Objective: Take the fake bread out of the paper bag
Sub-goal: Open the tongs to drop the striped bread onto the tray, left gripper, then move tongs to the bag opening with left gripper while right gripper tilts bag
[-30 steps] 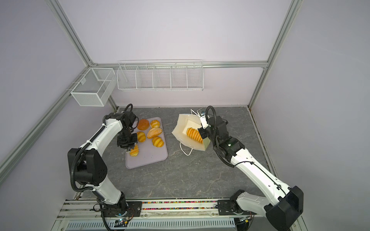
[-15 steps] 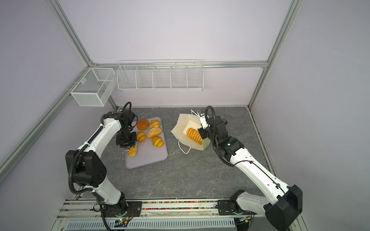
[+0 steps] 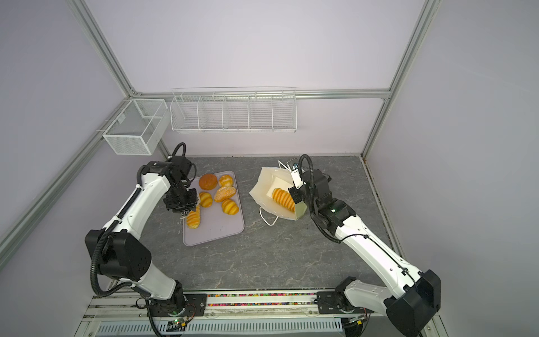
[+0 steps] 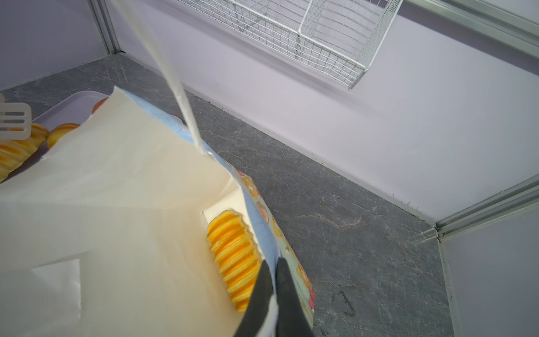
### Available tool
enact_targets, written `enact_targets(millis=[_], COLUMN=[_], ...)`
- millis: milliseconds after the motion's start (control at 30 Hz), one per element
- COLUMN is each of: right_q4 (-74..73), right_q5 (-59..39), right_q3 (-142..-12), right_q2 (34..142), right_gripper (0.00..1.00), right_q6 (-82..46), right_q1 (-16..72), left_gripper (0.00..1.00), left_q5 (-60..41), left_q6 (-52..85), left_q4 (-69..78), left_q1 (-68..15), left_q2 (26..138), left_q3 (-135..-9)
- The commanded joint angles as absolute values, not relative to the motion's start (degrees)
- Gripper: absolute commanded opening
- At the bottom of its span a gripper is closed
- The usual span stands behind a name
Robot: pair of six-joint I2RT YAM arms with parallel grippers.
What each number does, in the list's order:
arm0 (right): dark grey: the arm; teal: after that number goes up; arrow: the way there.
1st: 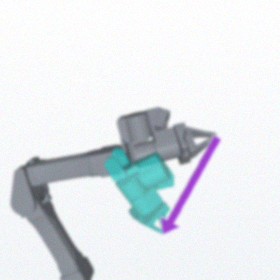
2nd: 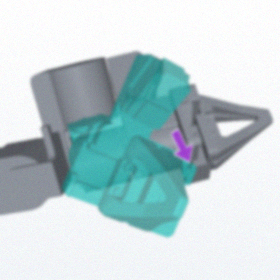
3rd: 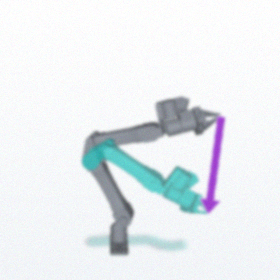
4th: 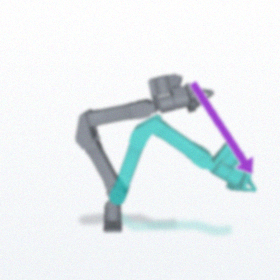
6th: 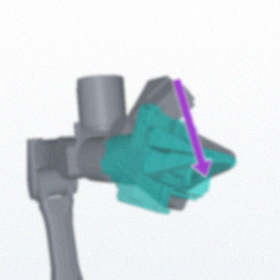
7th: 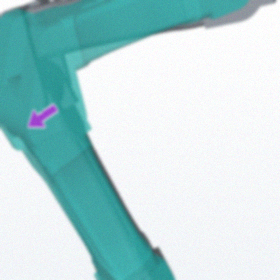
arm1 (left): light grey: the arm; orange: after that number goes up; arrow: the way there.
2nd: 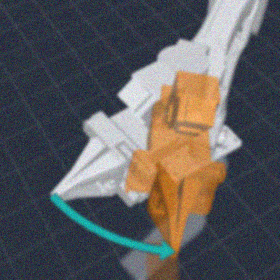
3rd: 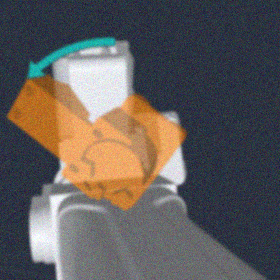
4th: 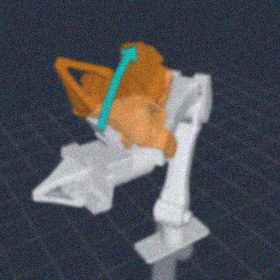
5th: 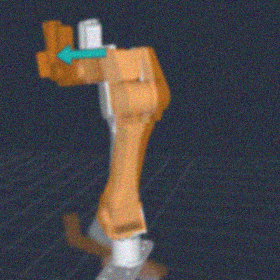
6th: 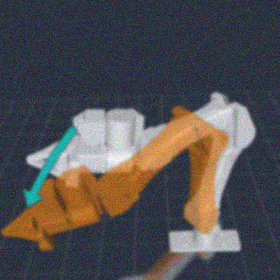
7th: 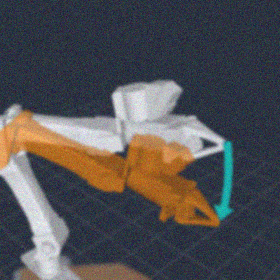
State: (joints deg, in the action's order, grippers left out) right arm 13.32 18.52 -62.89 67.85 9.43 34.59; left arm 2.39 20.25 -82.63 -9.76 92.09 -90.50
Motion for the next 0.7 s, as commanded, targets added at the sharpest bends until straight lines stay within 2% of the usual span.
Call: enact_targets(millis=[0,267,533,667], right_q4=[12.11,16.63,16.04,15.82], right_q5=[20.58,19.95,26.46,23.56], right_q3=[-65.35,-76.06,-86.09,-83.82], right_q2=[69.33,77.32,87.25,88.77], right_gripper=[0.06,0.06,0.06,0.06], right_q6=[11.03,13.06,26.86,29.20], right_q1=[34.02,28.33,25.34,25.76], left_gripper=[0.31,0.14,0.05,0.04], left_q5=[0.54,-2.28,-9.70,-12.20], left_q6=[18.99,19.89,22.81,24.41], left_q4=[-85.94,-84.63,-71.73,-66.54], left_q1=[-10.01,-14.31,-19.25,-20.79], left_q2=[88.71,85.02,81.03,79.99], left_q3=[-93.61,-95.84,-88.16,-83.82])
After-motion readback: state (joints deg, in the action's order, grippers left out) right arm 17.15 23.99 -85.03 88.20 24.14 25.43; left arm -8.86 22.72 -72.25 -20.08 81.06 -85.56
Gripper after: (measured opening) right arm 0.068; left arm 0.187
